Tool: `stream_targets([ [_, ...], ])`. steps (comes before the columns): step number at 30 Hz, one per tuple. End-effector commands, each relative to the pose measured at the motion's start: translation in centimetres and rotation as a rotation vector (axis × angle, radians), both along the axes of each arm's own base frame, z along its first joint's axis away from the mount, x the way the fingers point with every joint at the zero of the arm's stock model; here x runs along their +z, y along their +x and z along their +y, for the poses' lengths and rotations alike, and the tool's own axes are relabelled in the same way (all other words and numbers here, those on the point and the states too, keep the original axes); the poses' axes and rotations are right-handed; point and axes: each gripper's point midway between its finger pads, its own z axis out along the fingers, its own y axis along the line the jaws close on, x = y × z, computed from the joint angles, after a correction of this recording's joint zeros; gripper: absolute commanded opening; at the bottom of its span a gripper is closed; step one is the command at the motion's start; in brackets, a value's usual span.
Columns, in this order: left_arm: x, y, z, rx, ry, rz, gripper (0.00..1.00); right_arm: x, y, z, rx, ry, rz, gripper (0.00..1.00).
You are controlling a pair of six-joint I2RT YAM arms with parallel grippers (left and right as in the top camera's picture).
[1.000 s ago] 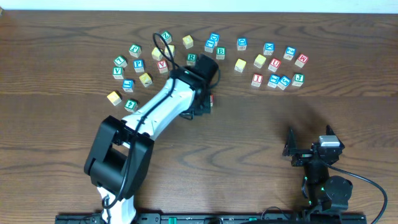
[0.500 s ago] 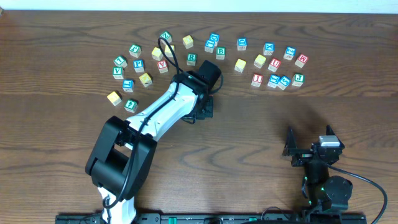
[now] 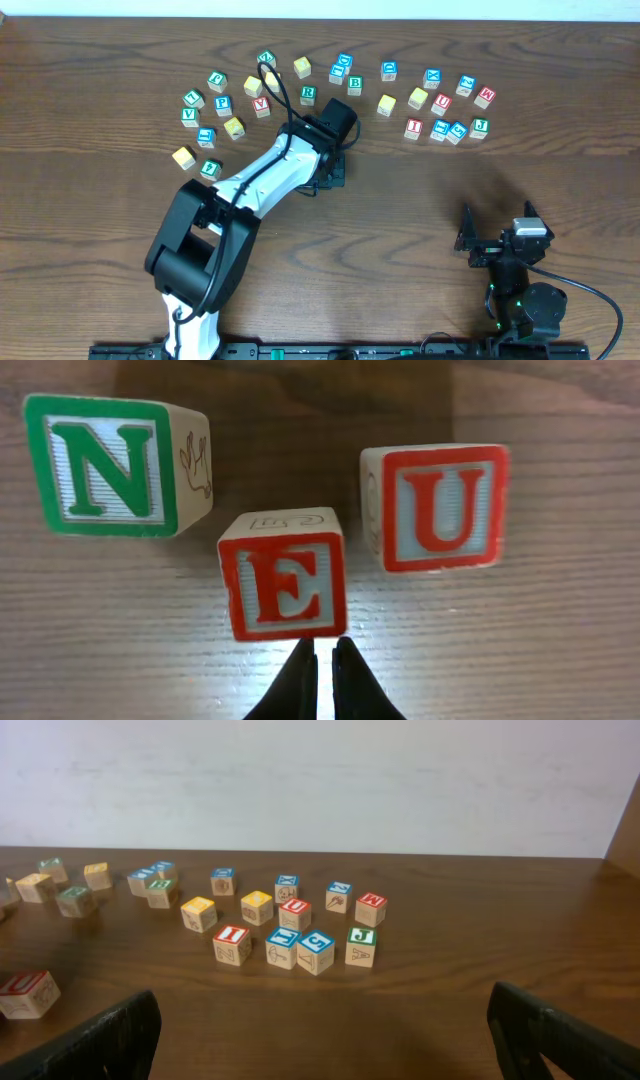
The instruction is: Spell out NEURIPS
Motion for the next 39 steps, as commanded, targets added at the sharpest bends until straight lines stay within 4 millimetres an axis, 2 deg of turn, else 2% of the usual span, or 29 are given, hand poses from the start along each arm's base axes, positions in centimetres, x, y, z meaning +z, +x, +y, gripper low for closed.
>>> stream_targets([
  [1, -1.1, 0.2, 1.1, 0.030, 0.033, 0.012, 0.08, 0.0, 0.0, -0.1, -0.001, 0.009, -0.001, 0.99],
  [18, -0.9, 1.8, 1.7, 0.051, 0.033, -0.040, 0.08, 0.0, 0.0, -0.1, -0.001, 0.009, -0.001, 0.99],
  [39, -0.8, 2.6, 1.8, 0.058, 0.041, -0.078, 0.07, 0.0, 0.0, -0.1, -0.001, 0.009, -0.001, 0.99],
])
